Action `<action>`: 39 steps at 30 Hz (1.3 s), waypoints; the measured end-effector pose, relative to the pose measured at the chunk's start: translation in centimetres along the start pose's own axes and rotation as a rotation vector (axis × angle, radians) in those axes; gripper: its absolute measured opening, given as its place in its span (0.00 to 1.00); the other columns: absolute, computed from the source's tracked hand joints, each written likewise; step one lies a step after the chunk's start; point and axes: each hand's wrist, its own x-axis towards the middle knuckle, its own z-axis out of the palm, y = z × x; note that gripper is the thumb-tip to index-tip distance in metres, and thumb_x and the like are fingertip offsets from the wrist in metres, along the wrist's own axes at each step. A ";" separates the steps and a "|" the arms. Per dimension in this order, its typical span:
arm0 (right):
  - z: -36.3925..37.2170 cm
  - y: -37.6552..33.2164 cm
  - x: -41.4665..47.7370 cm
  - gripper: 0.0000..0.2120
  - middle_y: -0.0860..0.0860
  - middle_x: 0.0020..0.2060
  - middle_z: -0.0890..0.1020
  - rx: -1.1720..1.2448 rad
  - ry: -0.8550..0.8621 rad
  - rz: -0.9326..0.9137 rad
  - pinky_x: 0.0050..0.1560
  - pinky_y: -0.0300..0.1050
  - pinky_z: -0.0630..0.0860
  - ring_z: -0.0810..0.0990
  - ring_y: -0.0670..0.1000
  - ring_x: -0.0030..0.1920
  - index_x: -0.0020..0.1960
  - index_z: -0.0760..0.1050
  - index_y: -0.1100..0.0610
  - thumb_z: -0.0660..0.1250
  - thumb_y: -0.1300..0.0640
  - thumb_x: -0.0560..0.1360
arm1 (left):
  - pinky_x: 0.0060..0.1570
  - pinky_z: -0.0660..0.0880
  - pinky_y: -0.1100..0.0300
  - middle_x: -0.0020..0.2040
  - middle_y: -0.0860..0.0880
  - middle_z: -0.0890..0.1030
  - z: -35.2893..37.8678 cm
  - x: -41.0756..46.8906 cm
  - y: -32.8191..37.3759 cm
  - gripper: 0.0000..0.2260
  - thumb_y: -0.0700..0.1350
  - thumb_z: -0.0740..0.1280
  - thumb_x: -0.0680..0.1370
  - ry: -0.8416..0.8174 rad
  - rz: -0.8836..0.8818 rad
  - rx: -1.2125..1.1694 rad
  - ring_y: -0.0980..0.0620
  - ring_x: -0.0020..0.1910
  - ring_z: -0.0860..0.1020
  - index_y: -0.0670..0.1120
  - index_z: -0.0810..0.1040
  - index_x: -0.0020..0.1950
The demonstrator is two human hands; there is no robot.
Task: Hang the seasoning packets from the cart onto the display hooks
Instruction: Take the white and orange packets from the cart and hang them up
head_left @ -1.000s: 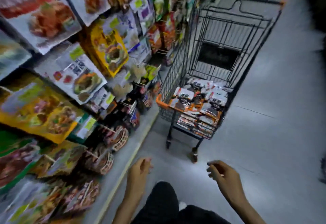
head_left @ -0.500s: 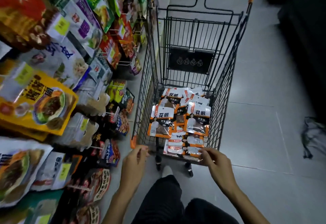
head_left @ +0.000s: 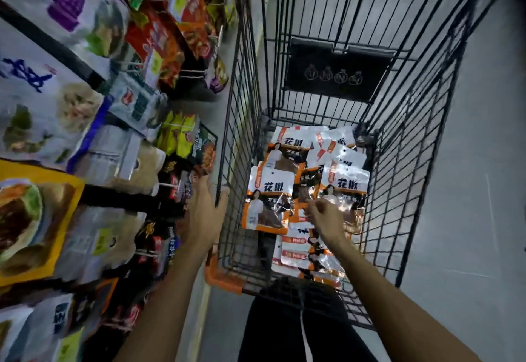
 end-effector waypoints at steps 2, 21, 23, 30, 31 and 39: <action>2.6 1.7 2.4 0.12 0.62 0.45 0.82 -0.020 -0.033 0.062 0.49 0.58 0.78 0.81 0.62 0.46 0.50 0.77 0.66 0.59 0.59 0.81 | 0.61 0.71 0.48 0.64 0.41 0.74 1.5 1.1 -0.9 0.21 0.50 0.60 0.81 -0.020 -0.005 -0.012 0.43 0.62 0.73 0.41 0.66 0.71; 13.2 5.0 8.6 0.22 0.60 0.59 0.80 0.175 0.026 0.392 0.62 0.55 0.74 0.78 0.60 0.60 0.64 0.73 0.63 0.72 0.57 0.74 | 0.36 0.68 0.72 0.44 0.50 0.76 5.5 1.8 -3.9 0.12 0.45 0.54 0.83 0.057 0.044 -0.172 0.60 0.41 0.74 0.41 0.72 0.58; 12.4 4.7 8.2 0.21 0.60 0.58 0.80 0.172 0.022 0.381 0.62 0.55 0.74 0.78 0.60 0.60 0.64 0.73 0.64 0.71 0.56 0.75 | 0.35 0.68 0.72 0.43 0.50 0.76 5.2 1.7 -3.9 0.11 0.46 0.54 0.83 0.040 0.060 -0.161 0.59 0.40 0.74 0.42 0.72 0.58; 7.7 3.8 6.0 0.05 0.56 0.40 0.81 0.265 0.049 0.274 0.48 0.53 0.79 0.81 0.57 0.46 0.42 0.74 0.56 0.68 0.59 0.76 | 0.27 0.64 0.70 0.33 0.54 0.70 3.8 1.6 -3.3 0.09 0.47 0.54 0.83 -0.035 0.057 -0.103 0.58 0.29 0.68 0.45 0.72 0.53; 7.3 3.8 5.8 0.06 0.57 0.41 0.81 0.245 0.053 0.278 0.49 0.54 0.79 0.81 0.58 0.47 0.42 0.74 0.57 0.68 0.58 0.76 | 0.26 0.63 0.69 0.32 0.54 0.68 3.7 1.6 -3.2 0.10 0.46 0.54 0.83 -0.041 0.054 -0.104 0.58 0.28 0.67 0.44 0.73 0.53; 6.4 6.7 6.0 0.11 0.62 0.48 0.81 0.151 0.108 0.380 0.48 0.48 0.75 0.80 0.61 0.53 0.50 0.76 0.66 0.64 0.57 0.79 | 0.27 0.63 0.70 0.30 0.54 0.68 4.0 1.6 -3.4 0.09 0.46 0.54 0.83 -0.007 0.085 -0.090 0.57 0.28 0.67 0.46 0.70 0.46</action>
